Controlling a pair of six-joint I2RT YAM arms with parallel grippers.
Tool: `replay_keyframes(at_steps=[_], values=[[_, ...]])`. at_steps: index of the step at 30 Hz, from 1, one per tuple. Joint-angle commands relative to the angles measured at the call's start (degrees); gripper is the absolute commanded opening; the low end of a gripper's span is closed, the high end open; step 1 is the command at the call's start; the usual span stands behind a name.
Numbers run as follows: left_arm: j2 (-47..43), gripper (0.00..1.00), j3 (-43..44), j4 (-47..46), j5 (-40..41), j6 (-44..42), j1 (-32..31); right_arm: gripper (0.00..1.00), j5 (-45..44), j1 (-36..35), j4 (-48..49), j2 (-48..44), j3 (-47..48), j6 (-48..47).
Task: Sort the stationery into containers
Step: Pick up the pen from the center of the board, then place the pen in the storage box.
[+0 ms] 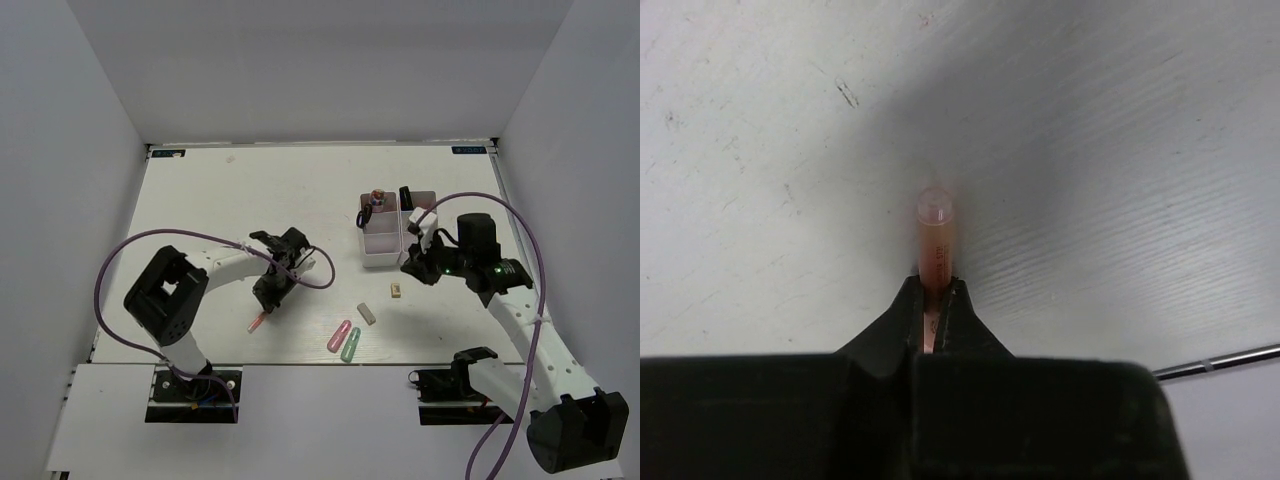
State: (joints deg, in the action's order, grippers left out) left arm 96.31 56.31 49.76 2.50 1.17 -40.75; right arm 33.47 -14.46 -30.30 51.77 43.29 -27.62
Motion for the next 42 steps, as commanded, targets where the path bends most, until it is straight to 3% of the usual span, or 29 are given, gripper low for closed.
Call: replay_keyframes(at_steps=[1, 2, 4, 5, 6, 10, 15, 18, 23, 24, 26, 30, 34, 42], values=[[-3.22, 0.0, 4.4, 1.38, 1.46, 2.95, -0.38, 0.5, -9.62, 0.31, 2.61, -0.7, 2.06, 6.05], [-4.11, 0.0, 5.81, 2.7, 0.84, 3.83, -0.38, 0.66, -17.92, 0.66, 3.14, -0.53, 2.06, 8.0], [-6.65, 0.0, 13.27, 4.12, -2.21, 5.93, -0.38, 0.68, -26.33, 1.18, 5.87, 0.35, 2.24, 9.25], [-7.1, 0.0, 19.39, 4.03, -2.41, 6.47, -0.38, 0.07, -29.49, 1.27, 5.96, 0.52, 2.67, 9.51], [-7.71, 0.0, 21.36, 2.9, -7.11, 8.39, -0.38, 0.0, -35.17, 1.8, 6.83, 0.18, 2.51, 13.6], [-6.58, 0.0, 30.51, -4.47, -12.6, 12.61, -0.47, 0.0, -39.61, 2.68, 9.91, -1.23, 1.89, 16.89], [-3.16, 0.0, 32.45, -28.61, -20.95, 17.55, -1.26, 0.0, -39.99, 4.08, 12.73, -1.06, -0.13, 20.49], [2.02, 0.0, 36.73, -39.52, -25.17, 18.6, -1.79, 0.0, -40.41, 4.79, 14.03, -1.14, -0.92, 21.37], [12.4, 0.0, 41.59, -49.22, -32.47, 23.34, -1.96, 0.0, -41.65, 5.76, 15.8, -1.58, -2.51, 21.55], [13.97, 0.0, 41.51, -57.5, -33.26, 24.05, -2.22, 0.0, -41.56, 6.11, 16.06, -1.76, -2.77, 21.46], [16.52, 0.0, 42.21, -63.26, -34.14, 25.55, -2.84, 0.0, -41.91, 6.02, 16.68, -1.32, -3.12, 21.2], [23.3, 0.0, 47.04, -66.98, -36.51, 23.63, -3.9, 0.0, -42.27, 6.2, 17.47, -1.32, -3.82, 20.94], [26.91, 0.0, 52.14, -64.8, -35.99, 18.44, -5.91, 0.0, -42.0, 6.28, 17.47, -1.23, -3.91, 21.02], [29.46, 0.0, 53.03, -57.41, -27.21, 0.95, -9.78, 0.0, -43.22, 6.2, 18.09, -0.88, -4.26, 20.41]])
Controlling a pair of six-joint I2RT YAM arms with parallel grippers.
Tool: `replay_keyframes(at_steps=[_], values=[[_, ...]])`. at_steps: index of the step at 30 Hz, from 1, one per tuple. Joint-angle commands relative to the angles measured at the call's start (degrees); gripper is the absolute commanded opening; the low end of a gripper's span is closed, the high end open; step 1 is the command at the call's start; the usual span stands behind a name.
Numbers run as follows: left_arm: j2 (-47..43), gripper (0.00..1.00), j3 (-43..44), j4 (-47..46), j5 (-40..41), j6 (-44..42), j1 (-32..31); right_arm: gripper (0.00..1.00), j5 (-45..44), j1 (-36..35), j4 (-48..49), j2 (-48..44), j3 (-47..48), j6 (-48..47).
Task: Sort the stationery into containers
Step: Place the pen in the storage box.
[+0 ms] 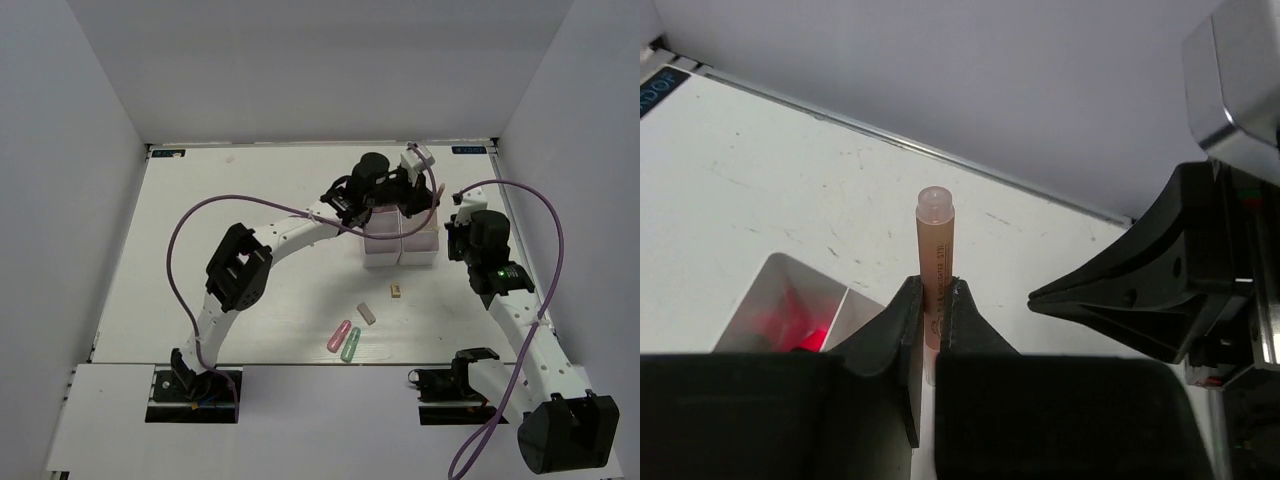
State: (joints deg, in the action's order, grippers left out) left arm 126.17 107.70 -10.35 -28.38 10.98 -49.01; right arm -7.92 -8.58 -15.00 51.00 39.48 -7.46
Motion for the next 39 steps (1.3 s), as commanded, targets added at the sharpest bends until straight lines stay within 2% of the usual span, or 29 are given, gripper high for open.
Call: replay_keyframes(at_steps=[1, 2, 6, 15, 23, 26, 27, 29, 30, 33, 39], values=[[-0.48, 0.0, 1.2, 3.05, 5.51, -10.53, -1.7, 0.0, -2.01, 0.32, 2.96, -0.11, -0.37, 0.26], [-0.4, 0.0, 0.85, 3.58, 7.27, -13.85, -2.22, 0.0, -2.79, 0.49, 2.88, -0.11, -0.37, 0.26], [0.65, 0.0, 0.93, 4.28, 10.8, -17.92, -2.49, 0.0, -3.76, 0.41, 3.22, -0.11, -0.29, 0.61], [5.31, 0.0, 6.11, 5.51, 13.35, -18.98, -1.61, 0.0, -3.77, 0.84, 2.96, -0.47, -0.2, 0.87], [6.72, 0.0, 6.47, 6.22, 14.76, -19.42, -1.35, 0.0, -4.2, 0.76, 3.14, -0.82, -0.28, 0.61], [6.64, 0.14, 5.77, 6.13, 15.55, -18.98, -1.44, 0.0, -3.94, 0.67, 2.88, -0.82, -0.2, 0.61], [6.55, 0.27, 5.24, 6.04, 15.64, -18.89, -1.44, 0.0, -3.94, 0.76, 2.96, -0.82, -0.28, 0.7], [6.28, 0.38, 5.15, 5.87, 16.16, -18.72, -1.52, 0.0, -4.03, 0.58, 2.88, -0.82, -0.2, 0.7], [6.19, 0.5, 5.5, 5.95, 16.25, -18.8, -1.61, 0.0, -3.94, 0.75, 2.88, -0.9, -0.2, 0.7], [5.84, 0.57, 5.77, 6.48, 16.34, -18.81, -1.78, 0.0, -3.85, 0.75, 3.05, -0.99, -0.2, 0.61], [3.21, 0.57, 5.42, 6.4, 16.43, -19.24, -2.57, 0.0, -3.59, 0.76, 2.88, -1.17, -0.2, 0.61]])
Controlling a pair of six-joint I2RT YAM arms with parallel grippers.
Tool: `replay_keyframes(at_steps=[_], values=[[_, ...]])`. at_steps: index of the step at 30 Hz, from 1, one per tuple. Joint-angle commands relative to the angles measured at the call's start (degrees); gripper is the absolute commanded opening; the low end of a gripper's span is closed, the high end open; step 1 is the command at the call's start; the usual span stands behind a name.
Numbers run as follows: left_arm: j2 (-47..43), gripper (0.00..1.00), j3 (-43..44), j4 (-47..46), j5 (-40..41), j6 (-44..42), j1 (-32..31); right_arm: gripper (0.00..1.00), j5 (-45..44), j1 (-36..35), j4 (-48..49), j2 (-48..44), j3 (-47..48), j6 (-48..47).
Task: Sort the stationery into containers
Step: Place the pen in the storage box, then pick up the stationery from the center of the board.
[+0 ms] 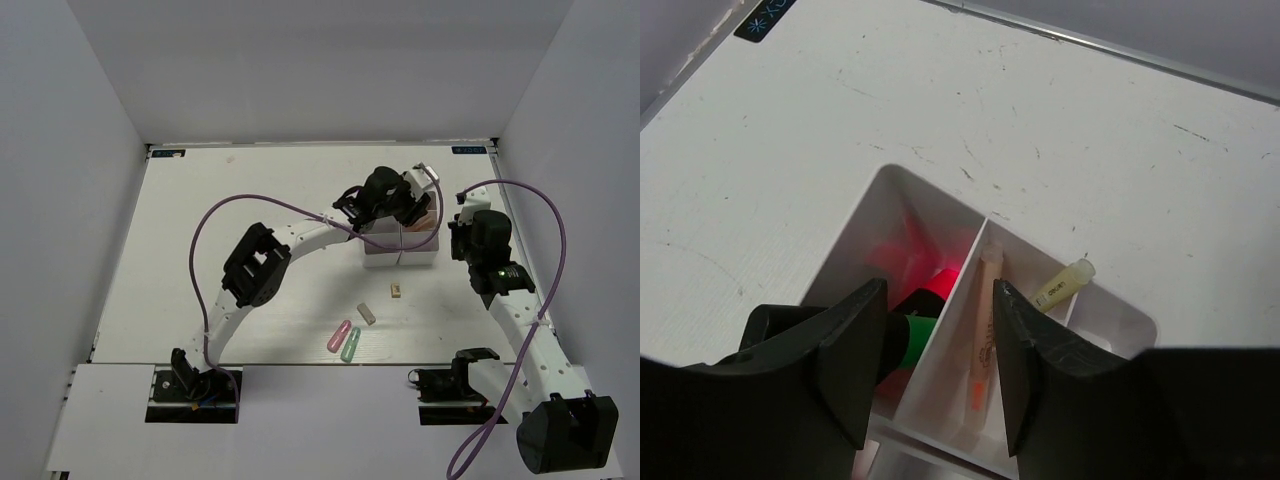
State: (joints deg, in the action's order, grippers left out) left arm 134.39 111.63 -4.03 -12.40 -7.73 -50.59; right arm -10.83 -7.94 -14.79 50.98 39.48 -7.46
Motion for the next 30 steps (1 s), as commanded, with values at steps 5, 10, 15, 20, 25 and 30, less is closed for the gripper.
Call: replay_keyframes(at_steps=[5, 10, 15, 20, 25, 30], values=[[-10.62, 0.53, -0.54, -0.63, -0.25, -3.59, -4.07, 0.0, -0.43, 0.3, 1.43, -1.94, 0.76, -1.67], [-15.82, 0.4, -2.47, 2.78, 3.86, -7.47, -9.09, 0.05, 1.86, -0.05, -2.52, -3.25, 3.75, -6.15], [-27.9, 0.18, -10.1, 11.14, 16.25, -3.97, -9.36, 0.57, 22.23, 0.04, -12.54, -3.35, 7.71, -11.51], [-42.26, 0.69, -26.53, 26.38, 26.73, 9.9, -5.85, 0.69, 46.97, -0.14, -23.07, -1.68, 7.1, -26.32], [-59.02, 0.93, -37.88, 42.93, 22.6, 17.39, -2.42, 0.69, 67.67, -0.23, -42.24, 3.24, 2.56, -68.41], [-68.81, 0.97, -53.94, 45.87, 25.15, 17.48, 0.74, 0.7, 64.98, -0.32, -38.91, 10.95, 0.85, -76.89]])
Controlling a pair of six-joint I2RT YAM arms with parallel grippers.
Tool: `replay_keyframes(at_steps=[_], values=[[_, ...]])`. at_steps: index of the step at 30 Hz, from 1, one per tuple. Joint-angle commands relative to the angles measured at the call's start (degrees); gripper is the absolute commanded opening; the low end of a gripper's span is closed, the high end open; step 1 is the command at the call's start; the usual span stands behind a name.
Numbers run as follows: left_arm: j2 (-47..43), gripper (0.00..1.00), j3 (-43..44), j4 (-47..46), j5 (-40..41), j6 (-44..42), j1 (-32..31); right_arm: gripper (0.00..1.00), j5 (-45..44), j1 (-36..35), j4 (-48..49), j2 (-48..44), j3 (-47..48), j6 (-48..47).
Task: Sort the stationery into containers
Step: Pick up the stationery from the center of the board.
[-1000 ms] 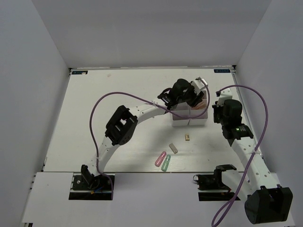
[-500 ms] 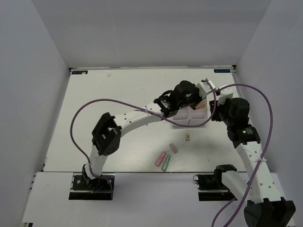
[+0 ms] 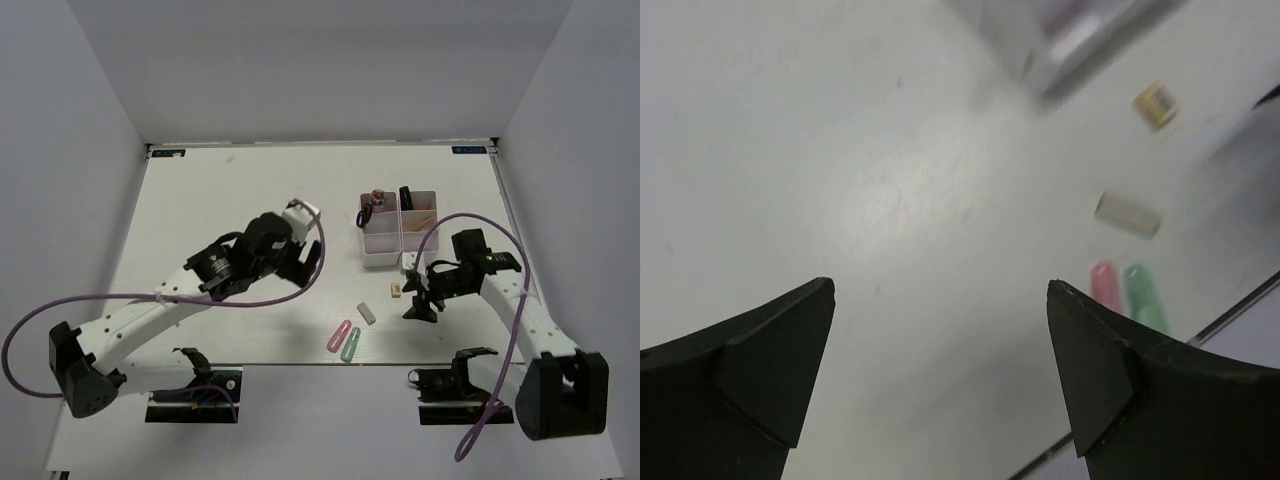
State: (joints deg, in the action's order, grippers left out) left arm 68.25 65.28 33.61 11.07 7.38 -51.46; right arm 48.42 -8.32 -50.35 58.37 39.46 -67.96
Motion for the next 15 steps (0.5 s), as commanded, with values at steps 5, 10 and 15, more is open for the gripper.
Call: replay_keyframes(at_steps=[5, 10, 15], values=[[-13.4, 0.97, -18.77, 3.94, -0.34, 1.85, 7.76, 0.64, 0.37, -0.21, -3.97, 12.47, 4.57, -23.17], [-17.44, 0.97, -23.09, 2.34, -7.2, 1.5, 14.01, 0.65, -7.89, -1.61, 12.93, 11.15, -1.65, -19.14], [-18.24, 0.97, -23.35, 2.43, -12.46, 1.67, 18.14, 0.65, -12.03, -2.67, 16.59, 14.57, -0.7, -14.04]])
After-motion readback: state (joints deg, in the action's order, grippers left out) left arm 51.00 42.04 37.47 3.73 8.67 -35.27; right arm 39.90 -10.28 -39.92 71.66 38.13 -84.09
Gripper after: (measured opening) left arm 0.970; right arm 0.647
